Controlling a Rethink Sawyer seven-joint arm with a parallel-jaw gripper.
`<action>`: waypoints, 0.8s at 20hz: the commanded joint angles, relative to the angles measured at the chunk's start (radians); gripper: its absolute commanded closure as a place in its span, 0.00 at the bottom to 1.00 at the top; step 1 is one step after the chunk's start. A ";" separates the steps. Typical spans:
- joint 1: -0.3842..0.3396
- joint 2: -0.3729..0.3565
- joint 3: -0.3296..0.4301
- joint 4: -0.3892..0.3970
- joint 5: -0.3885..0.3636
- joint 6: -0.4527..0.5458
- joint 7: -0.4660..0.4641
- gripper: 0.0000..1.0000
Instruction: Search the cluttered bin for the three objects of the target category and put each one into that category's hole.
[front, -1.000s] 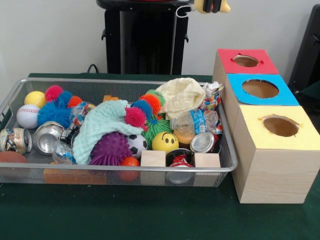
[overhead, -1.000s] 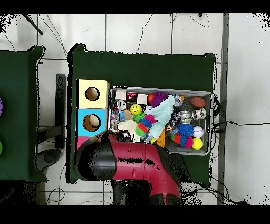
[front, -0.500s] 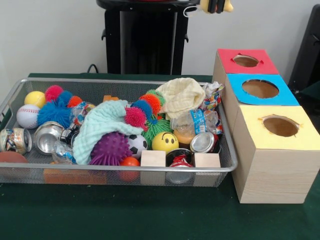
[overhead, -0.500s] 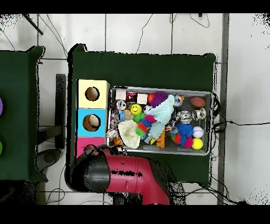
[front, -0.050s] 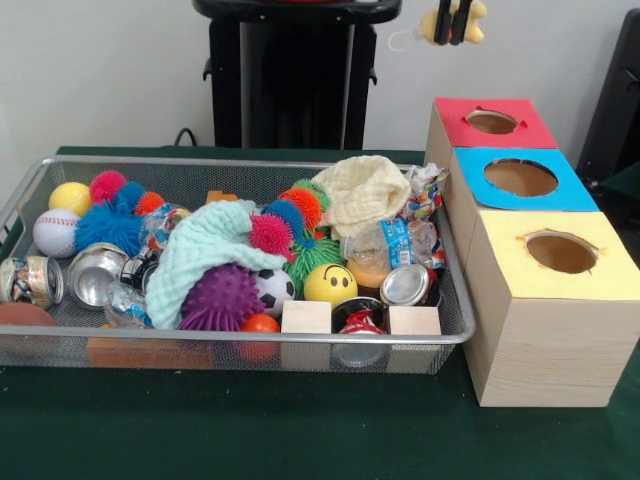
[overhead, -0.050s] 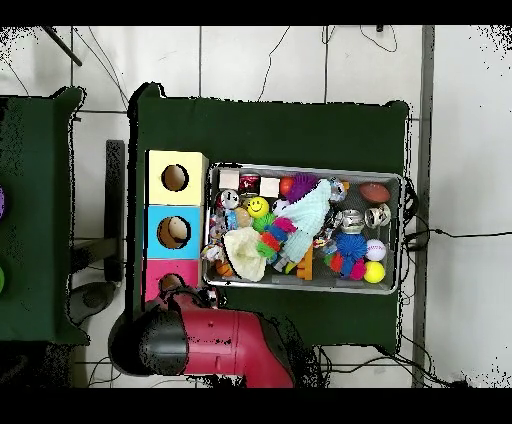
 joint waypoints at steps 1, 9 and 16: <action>0.037 0.116 -0.025 0.004 0.045 -0.099 0.333 1.00; 0.034 0.225 -0.005 -0.041 0.084 -0.149 0.377 1.00; 0.025 0.274 0.014 -0.052 0.108 -0.192 0.391 1.00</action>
